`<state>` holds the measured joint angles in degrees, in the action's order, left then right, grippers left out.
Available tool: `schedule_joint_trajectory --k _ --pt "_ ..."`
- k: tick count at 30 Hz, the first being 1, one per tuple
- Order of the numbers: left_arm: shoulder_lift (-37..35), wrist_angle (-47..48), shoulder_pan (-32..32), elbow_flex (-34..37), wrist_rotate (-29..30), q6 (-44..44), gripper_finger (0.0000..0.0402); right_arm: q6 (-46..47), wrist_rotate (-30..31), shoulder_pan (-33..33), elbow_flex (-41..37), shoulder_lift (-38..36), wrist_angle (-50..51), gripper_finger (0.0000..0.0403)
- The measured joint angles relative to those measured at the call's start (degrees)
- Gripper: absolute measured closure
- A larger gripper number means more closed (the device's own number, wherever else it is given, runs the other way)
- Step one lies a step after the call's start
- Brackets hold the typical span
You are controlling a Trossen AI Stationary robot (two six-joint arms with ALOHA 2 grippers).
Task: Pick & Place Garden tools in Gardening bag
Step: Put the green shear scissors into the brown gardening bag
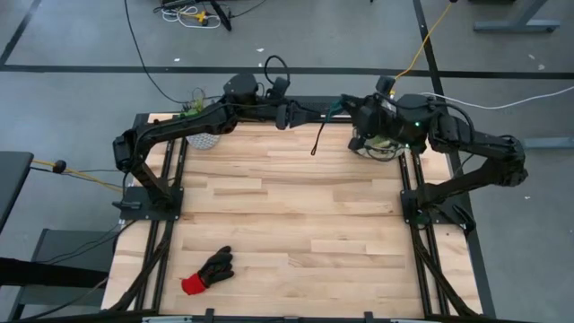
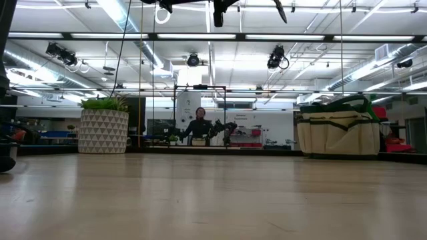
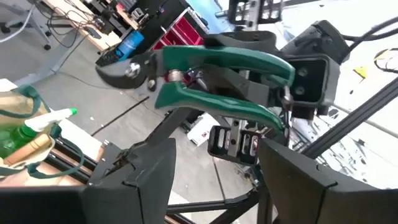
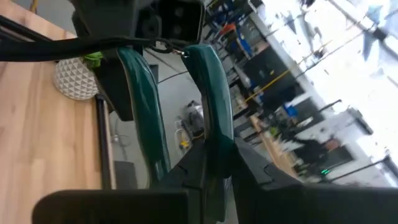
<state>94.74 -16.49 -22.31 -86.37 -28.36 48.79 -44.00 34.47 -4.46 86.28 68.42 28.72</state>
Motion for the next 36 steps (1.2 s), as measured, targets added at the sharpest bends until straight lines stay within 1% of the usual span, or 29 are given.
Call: schedule_joint_trajectory --k 9,17,20,22,28,34,36 --pt "0.0 0.04 -0.13 -0.02 0.04 -0.74 0.0166 13.5 -5.46 -5.73 0.0 0.04 5.91 0.0362" --pt "0.0 0.04 -0.12 -0.07 0.04 -0.98 0.0166 22.72 -12.54 -10.82 0.0 0.04 12.32 0.0362" --pt "0.0 0.04 0.02 -0.07 0.04 -2.63 0.0167 24.02 -15.33 -12.5 -0.02 0.04 13.27 0.0362" --pt "-0.36 0.35 0.04 -0.07 -0.04 -2.99 0.0171 23.96 -16.1 -13.06 -0.02 0.04 13.27 0.0362" --pt "-2.59 1.77 -0.02 -0.09 -1.0 -8.46 0.0207 24.0 -16.84 -13.91 -0.02 -0.09 13.43 0.0362" --pt "-6.19 7.7 -0.02 -0.09 2.91 -13.9 0.0253 25.97 -19.58 -14.17 -0.02 -0.17 13.39 0.0363" --pt "-7.21 9.67 -0.02 -0.09 4.78 -15.94 0.0267 25.98 -19.64 -14.17 -0.02 -0.17 13.38 0.0363"
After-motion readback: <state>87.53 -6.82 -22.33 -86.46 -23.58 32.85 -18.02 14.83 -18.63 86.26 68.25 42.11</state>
